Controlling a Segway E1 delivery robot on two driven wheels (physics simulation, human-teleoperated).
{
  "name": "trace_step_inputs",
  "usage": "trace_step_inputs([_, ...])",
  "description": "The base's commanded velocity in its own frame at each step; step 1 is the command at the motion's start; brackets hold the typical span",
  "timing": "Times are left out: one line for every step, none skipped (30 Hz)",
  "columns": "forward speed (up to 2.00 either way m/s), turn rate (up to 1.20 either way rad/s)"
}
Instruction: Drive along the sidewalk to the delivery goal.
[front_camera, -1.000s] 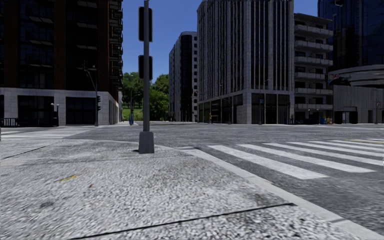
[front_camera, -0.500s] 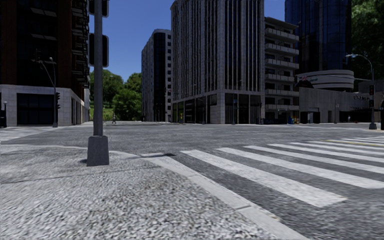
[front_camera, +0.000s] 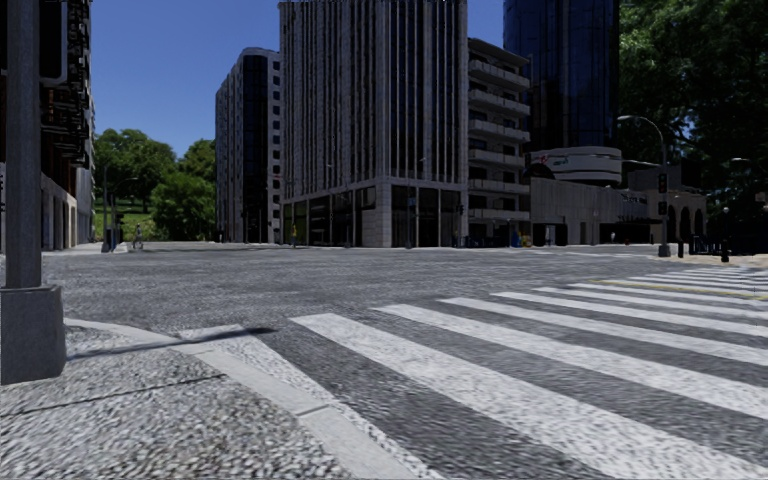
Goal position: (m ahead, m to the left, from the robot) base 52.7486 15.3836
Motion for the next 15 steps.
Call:
trace_step_inputs([1.55,-0.75])
trace_step_inputs([1.55,-0.75])
trace_step_inputs([1.55,-0.75])
trace_step_inputs([1.55,-0.75])
trace_step_inputs([1.56,-0.75])
trace_step_inputs([1.56,-0.75])
trace_step_inputs([1.62,-0.75])
trace_step_inputs([1.67,-0.75])
trace_step_inputs([1.69,-0.75])
trace_step_inputs([1.69,-0.75])
trace_step_inputs([1.7,-0.75])
trace_step_inputs([1.74,-0.75])
trace_step_inputs([1.8,-0.74])
trace_step_inputs([1.8,-0.74])
trace_step_inputs([1.89,-0.69])
